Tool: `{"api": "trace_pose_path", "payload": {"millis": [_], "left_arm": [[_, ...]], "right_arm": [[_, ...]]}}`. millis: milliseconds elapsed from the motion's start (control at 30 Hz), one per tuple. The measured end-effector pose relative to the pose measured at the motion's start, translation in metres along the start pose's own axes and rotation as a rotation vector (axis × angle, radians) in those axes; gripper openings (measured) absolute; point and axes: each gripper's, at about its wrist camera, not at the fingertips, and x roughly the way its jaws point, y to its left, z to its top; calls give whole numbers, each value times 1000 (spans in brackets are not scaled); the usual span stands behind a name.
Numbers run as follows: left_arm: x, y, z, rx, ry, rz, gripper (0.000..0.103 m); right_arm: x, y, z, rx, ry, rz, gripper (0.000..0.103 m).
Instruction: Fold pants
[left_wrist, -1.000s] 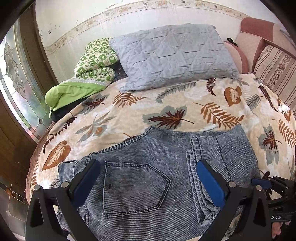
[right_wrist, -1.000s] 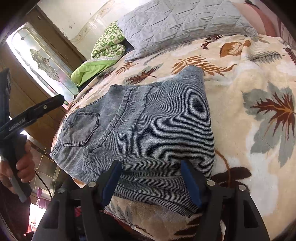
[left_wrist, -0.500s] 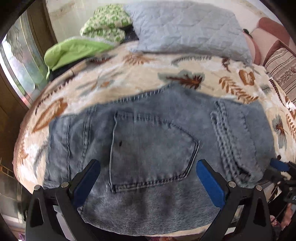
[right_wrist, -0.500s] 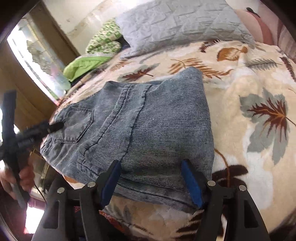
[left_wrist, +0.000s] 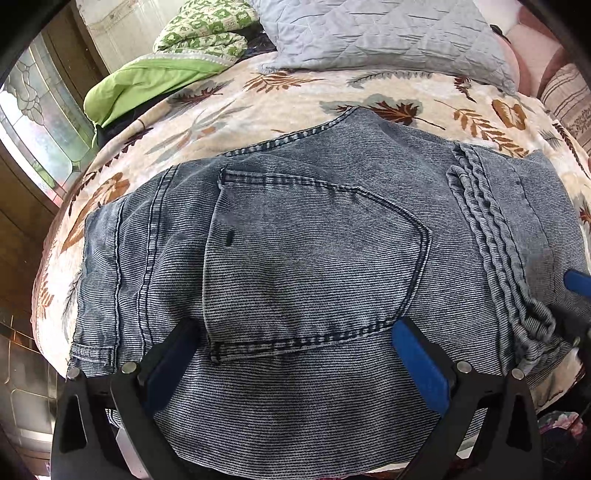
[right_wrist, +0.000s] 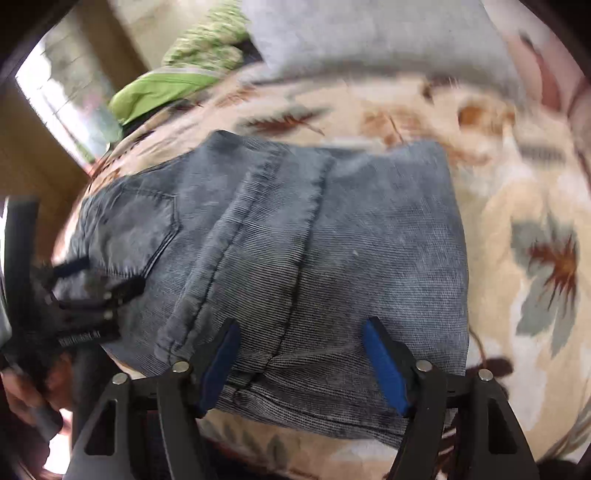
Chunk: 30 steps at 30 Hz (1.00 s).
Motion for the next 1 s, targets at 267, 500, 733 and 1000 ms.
{"api": "trace_pose_path", "payload": {"millis": [267, 500, 733, 1000], "left_arm": [[-7, 4, 1, -47, 20, -13, 103], [-15, 10, 1, -77, 14, -4, 103], [-25, 13, 4, -88, -7, 14, 103], [-34, 12, 10, -85, -31, 46, 103]], "right_arm": [[-3, -8, -8, -19, -52, 58, 76], [-2, -3, -22, -62, -130, 55, 76], [-4, -3, -25, -72, -159, 59, 78], [-5, -3, -26, -81, -174, 60, 79]]}}
